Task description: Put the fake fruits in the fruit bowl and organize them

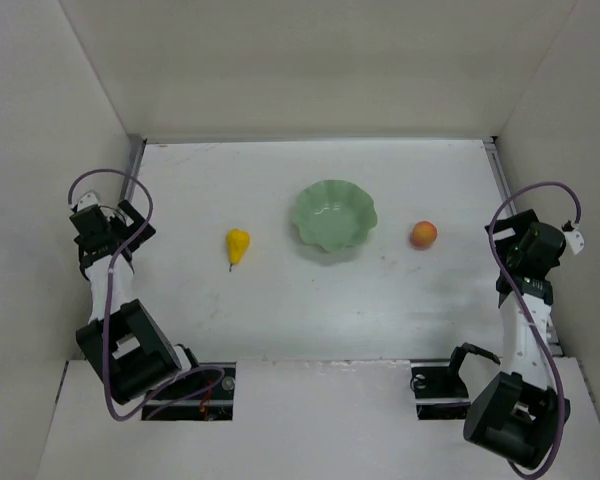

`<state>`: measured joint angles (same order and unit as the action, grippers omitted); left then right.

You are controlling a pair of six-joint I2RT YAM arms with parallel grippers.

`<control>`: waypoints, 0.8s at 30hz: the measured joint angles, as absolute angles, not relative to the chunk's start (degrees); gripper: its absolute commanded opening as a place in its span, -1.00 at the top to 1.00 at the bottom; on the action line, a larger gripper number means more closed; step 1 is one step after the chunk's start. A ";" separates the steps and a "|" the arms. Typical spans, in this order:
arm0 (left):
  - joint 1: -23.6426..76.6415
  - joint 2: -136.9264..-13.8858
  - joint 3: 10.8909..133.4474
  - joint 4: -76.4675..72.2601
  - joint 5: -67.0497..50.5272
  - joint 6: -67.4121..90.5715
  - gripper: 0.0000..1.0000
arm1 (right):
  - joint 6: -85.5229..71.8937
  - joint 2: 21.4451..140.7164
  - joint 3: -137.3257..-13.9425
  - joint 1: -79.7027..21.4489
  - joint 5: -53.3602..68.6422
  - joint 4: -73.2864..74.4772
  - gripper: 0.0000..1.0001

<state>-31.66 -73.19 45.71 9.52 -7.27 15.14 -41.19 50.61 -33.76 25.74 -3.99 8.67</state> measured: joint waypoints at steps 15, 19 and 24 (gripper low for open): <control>3.03 -73.43 52.66 21.52 -4.32 -12.75 -1.00 | -32.01 56.69 -37.19 12.40 -5.87 8.54 -1.00; 6.35 -74.54 54.15 23.62 -7.46 -13.41 -1.00 | -30.55 57.12 -37.19 10.61 -6.33 8.58 -1.00; 9.50 -79.31 52.18 22.17 -8.27 -12.91 -1.00 | -28.71 57.12 -37.19 8.93 -7.27 8.58 -1.00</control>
